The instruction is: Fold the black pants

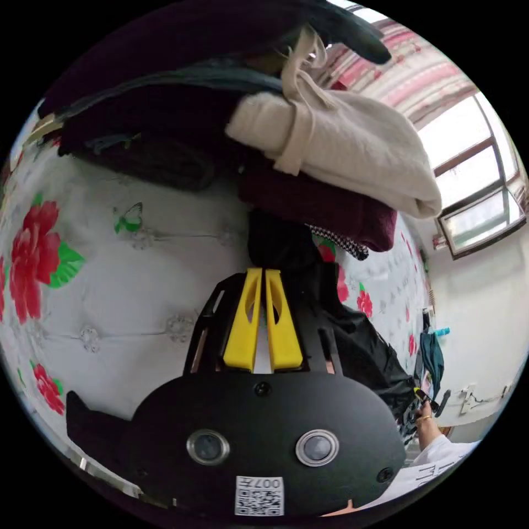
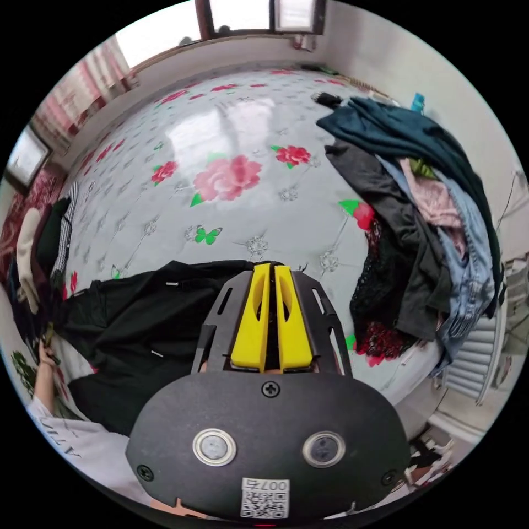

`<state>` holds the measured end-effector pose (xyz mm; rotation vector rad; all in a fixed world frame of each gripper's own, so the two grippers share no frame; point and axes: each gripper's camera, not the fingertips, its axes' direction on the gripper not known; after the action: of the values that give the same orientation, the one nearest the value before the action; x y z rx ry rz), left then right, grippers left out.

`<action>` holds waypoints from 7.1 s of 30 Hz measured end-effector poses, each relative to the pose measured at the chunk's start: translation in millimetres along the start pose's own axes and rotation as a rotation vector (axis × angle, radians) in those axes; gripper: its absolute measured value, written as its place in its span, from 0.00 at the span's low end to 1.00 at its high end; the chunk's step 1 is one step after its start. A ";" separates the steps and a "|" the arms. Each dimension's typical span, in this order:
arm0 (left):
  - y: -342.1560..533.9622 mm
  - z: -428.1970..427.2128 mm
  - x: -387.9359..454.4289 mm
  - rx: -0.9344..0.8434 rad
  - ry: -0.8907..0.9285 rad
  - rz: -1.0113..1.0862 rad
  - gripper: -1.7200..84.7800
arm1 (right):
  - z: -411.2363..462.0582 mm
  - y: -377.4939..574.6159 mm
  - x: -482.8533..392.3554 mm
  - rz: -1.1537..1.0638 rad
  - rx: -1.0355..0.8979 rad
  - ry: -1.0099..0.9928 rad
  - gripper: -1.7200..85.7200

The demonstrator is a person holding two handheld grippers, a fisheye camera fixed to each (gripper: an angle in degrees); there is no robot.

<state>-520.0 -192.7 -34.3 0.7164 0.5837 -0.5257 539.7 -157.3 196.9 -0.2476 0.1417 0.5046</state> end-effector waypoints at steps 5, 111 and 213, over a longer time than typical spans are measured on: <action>41.3 -46.6 -50.7 0.075 -0.152 -0.005 0.01 | 18.8 -5.4 -26.3 -0.018 -0.018 -0.050 0.02; 187.3 322.9 146.3 -0.224 -0.638 1.455 0.01 | -32.4 -49.6 -188.4 -0.904 -0.241 -0.025 0.02; 295.1 -343.7 -37.9 0.120 -0.061 -0.064 0.01 | 72.3 262.7 -271.1 -0.783 -0.345 -0.334 0.06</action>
<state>-469.7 256.0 -87.3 0.7943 0.5224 -0.6438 180.3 -40.1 266.8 -0.5200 -0.3657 -0.2202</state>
